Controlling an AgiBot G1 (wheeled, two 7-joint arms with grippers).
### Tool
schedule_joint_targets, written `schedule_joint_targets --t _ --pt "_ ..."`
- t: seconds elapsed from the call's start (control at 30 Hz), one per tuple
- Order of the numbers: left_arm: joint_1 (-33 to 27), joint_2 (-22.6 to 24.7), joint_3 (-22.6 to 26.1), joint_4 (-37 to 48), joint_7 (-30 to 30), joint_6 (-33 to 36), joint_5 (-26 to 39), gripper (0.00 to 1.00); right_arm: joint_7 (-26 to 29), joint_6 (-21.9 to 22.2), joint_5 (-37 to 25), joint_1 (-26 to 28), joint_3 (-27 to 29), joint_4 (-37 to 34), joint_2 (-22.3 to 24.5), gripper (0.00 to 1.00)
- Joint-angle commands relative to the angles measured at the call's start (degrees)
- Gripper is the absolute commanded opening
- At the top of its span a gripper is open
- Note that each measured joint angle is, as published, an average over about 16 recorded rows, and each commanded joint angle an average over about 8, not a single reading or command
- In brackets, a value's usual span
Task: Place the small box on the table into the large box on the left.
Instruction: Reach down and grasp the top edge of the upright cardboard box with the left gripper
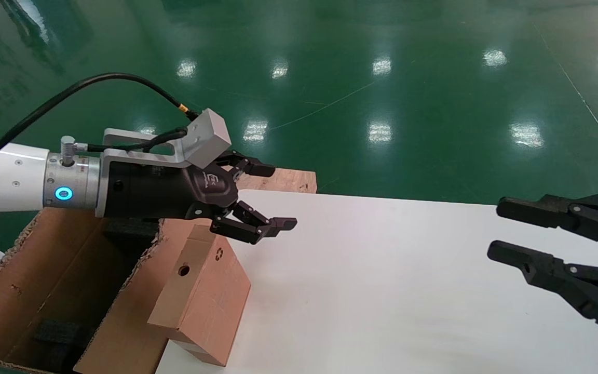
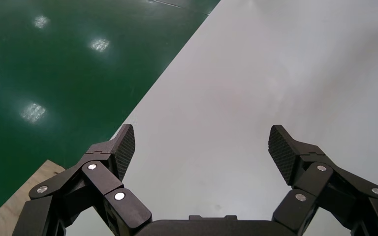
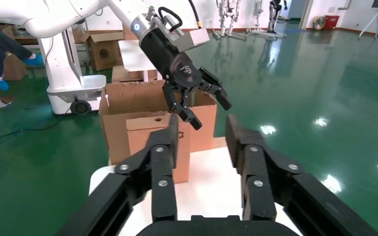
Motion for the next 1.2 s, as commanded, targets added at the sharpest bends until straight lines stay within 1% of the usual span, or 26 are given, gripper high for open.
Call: schedule_joint_targets --t 0.03,0.13,0.27,0.33,0.43,0.5,0.63,0.8,1.0,1.2 --pt "0.3 -0.1 -0.2 0.4 0.7 0.2 -0.6 1.0 0.0 0.0 0.0 0.0 0.0 0.0 0.0 0.0" --pt "-0.6 0.5 0.6 0.6 -1.8 -0.2 1.5 1.0 0.0 0.0 0.0 0.0 0.0 0.0 0.0 0.0" --pt "-3.6 2.5 3.2 0.1 -8.8 -0.2 7.4 1.0 0.0 0.0 0.0 0.0 0.0 0.0 0.0 0.0" --pt "-5.7 3.9 4.7 -0.1 -12.5 0.9 10.3 1.0 0.0 0.0 0.0 0.0 0.0 0.0 0.0 0.0" --pt "-9.4 5.9 6.7 -0.3 -16.0 4.0 13.5 1.0 0.0 0.0 0.0 0.0 0.0 0.0 0.0 0.0" --pt "-11.8 6.8 7.7 -0.4 -16.9 6.4 14.9 1.0 0.0 0.0 0.0 0.0 0.0 0.0 0.0 0.0" --pt "-15.7 8.0 9.8 -0.5 -16.9 10.6 18.0 1.0 0.0 0.0 0.0 0.0 0.0 0.0 0.0 0.0" --pt "-19.2 8.6 12.4 -0.5 -17.9 13.0 24.0 1.0 0.0 0.0 0.0 0.0 0.0 0.0 0.0 0.0" --pt "-21.3 9.1 14.6 -0.3 -21.9 14.0 29.3 1.0 0.0 0.0 0.0 0.0 0.0 0.0 0.0 0.0" --pt "-21.7 9.5 15.3 -0.2 -23.4 14.8 30.3 1.0 0.0 0.0 0.0 0.0 0.0 0.0 0.0 0.0"
